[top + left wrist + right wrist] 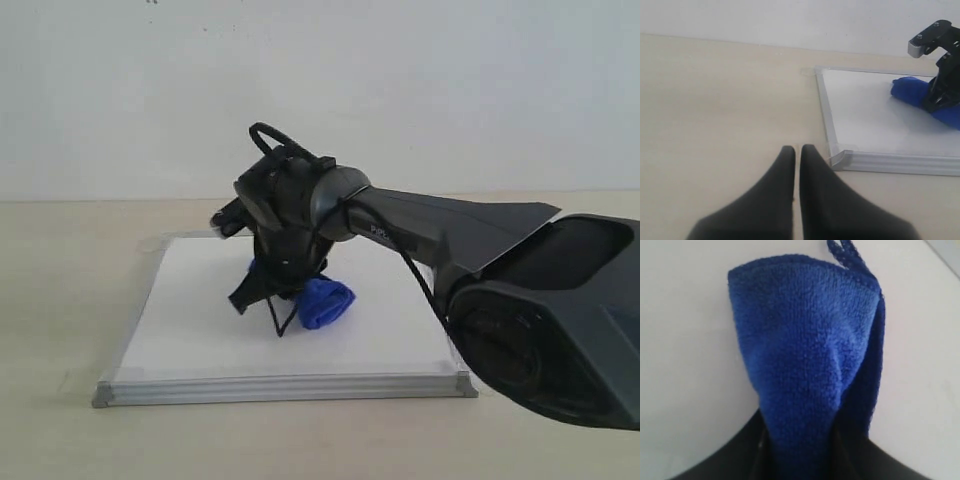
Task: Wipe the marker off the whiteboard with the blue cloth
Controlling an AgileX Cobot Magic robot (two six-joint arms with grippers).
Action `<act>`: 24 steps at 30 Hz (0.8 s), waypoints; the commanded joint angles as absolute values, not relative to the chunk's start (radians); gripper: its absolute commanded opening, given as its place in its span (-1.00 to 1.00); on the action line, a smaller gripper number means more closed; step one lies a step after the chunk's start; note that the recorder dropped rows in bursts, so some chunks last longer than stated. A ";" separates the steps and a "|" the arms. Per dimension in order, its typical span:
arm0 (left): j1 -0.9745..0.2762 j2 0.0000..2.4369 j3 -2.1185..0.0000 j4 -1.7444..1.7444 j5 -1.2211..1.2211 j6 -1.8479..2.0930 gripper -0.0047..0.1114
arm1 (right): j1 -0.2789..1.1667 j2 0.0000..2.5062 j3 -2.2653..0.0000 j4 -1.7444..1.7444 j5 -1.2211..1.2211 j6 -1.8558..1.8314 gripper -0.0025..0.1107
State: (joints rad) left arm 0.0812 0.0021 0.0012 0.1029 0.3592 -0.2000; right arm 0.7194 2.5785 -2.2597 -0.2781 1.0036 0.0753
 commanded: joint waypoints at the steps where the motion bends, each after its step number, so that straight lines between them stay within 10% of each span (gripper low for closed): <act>1: 0.076 0.000 0.000 0.094 0.357 -0.208 -0.85 | 0.780 2.604 -2.244 0.024 0.955 -0.077 -0.96; 24: 0.076 0.000 0.000 0.094 0.357 -0.208 -0.85 | 0.720 2.581 -2.244 -0.311 1.106 0.191 -0.96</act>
State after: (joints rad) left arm 0.0812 0.0021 0.0012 0.1029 0.3592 -0.2000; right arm 0.7005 2.5670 -2.2597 -0.3506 1.1192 0.2134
